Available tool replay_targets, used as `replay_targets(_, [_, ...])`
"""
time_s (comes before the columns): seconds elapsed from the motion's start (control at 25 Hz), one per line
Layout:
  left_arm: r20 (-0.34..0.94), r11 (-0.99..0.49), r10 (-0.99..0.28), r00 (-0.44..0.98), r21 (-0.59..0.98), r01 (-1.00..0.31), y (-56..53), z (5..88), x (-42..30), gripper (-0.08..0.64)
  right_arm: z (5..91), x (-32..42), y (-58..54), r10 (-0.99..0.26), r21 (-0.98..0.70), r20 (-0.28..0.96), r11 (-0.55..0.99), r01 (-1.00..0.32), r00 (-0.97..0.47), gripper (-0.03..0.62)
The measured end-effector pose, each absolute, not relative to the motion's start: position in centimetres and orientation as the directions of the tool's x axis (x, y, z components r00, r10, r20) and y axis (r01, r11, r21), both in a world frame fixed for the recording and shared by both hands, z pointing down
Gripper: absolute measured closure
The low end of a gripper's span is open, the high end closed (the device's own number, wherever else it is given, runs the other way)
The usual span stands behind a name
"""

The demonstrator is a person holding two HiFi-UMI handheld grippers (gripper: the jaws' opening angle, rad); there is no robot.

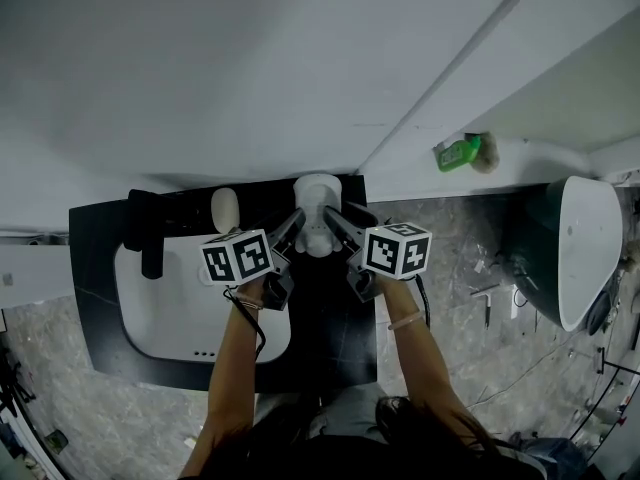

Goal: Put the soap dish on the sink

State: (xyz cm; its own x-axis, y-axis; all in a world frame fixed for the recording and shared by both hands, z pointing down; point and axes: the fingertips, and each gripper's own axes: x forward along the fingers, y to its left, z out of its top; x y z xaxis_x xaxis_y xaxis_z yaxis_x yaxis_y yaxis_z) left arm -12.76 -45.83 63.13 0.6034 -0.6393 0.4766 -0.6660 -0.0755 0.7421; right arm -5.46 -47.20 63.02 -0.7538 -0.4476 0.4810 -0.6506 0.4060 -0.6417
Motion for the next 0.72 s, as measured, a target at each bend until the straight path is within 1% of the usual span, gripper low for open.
replay_targets(0.08, [0.472,-0.077,-0.646,0.6,0.741,-0.667,-45.6,62.7,-13.0,0.434,62.9,-5.3,-47.2,-0.449,-0.646,0.479,0.402,-0.649,-0.754,0.428])
replay_targets(0.24, [0.457,-0.07,-0.679,0.575,0.74,-0.669,-44.8,61.3,-14.5,0.434,62.5,-4.9,-47.4,-0.469,-0.636,0.481,0.396,-0.662,-0.741,0.406])
replay_targets(0.36, [0.421,-0.081,-0.724,0.547,0.736,-0.673,-43.9,58.9,-16.0,0.434,61.2,-3.7,-47.3,-0.502,-0.614,0.479,0.395,-0.684,-0.72,0.396])
replay_targets(0.48, [0.374,-0.114,-0.76,0.531,0.728,-0.676,-42.8,55.8,-17.3,0.435,58.2,-2.4,-46.9,-0.546,-0.584,0.454,0.413,-0.698,-0.704,0.396])
replay_targets(0.72, [0.259,-0.182,-0.828,0.498,0.716,-0.674,-39.9,48.7,-19.4,0.434,49.6,-0.8,-44.6,-0.623,-0.509,0.356,0.495,-0.704,-0.696,0.397])
